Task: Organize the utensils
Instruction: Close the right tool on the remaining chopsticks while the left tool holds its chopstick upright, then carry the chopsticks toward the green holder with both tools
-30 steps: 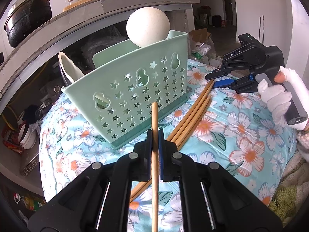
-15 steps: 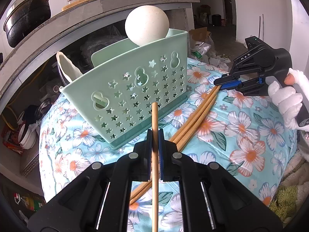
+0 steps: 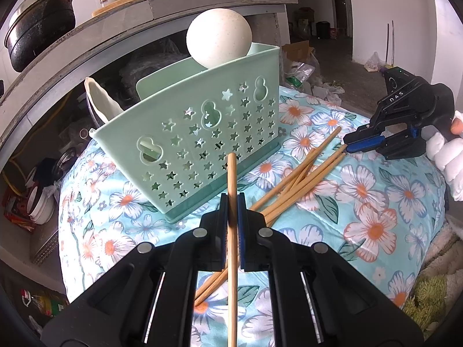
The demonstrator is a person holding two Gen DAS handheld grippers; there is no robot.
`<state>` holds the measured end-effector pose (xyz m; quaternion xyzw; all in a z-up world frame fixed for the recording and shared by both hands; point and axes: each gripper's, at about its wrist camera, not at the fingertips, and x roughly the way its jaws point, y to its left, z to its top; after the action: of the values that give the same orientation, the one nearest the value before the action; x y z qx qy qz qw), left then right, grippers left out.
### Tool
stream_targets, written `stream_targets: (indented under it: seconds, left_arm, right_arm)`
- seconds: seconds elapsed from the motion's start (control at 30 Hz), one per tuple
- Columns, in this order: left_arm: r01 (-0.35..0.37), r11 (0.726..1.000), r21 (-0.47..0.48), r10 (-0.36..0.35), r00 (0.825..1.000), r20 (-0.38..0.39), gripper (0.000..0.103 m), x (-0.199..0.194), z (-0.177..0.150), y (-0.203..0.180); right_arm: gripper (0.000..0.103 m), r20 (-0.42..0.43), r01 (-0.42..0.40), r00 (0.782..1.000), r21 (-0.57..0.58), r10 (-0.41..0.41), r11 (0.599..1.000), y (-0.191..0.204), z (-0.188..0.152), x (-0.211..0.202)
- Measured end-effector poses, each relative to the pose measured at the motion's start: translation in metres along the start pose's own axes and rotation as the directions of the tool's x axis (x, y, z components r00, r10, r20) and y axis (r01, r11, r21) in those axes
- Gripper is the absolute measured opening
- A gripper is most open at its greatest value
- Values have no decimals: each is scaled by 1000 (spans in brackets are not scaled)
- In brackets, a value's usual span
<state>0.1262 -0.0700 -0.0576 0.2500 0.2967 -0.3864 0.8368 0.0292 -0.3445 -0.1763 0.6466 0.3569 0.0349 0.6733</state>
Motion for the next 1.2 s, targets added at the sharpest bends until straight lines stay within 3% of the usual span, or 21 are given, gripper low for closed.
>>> stream_targets:
  seconds: [0.07, 0.17, 0.5, 0.6, 0.73, 0.87, 1.0, 1.2]
  left_arm:
    - [0, 1000, -1, 0, 1000, 0, 5, 0, 0, 0]
    - [1, 1000, -3, -1, 1000, -1, 5, 0, 0, 0]
    - [8, 1000, -3, -8, 1000, -4, 5, 2, -2, -2]
    - [8, 1000, -5, -8, 1000, -3, 5, 1, -2, -2]
    - [10, 1000, -8, -10, 1000, -4, 5, 2, -3, -2]
    - [10, 1000, -5, -10, 1000, -6, 5, 1, -4, -3]
    - [6, 1000, -13, -6, 1000, 8, 5, -4, -1, -2]
    - [-7, 1000, -29, 7, 1000, 25, 5, -15, 3, 3]
  right_arm:
    - [26, 26, 3, 1000, -4, -3, 1000, 2, 3, -6]
    - [31, 64, 7, 998, -2, -7, 1000, 5, 10, -13]
    - [31, 97, 78, 992, 36, -81, 996, 12, 33, 8]
    - [27, 117, 99, 988, 34, -103, 994, 16, 34, 15]
    - [11, 141, 106, 983, 67, -114, 992, 13, 33, 18]
    - [11, 146, 79, 985, 68, -89, 995, 10, 32, 18]
    - [9, 139, 6, 990, 57, -14, 998, 14, 30, 15]
    - [7, 157, -42, 986, -91, 55, 995, 52, 21, 2]
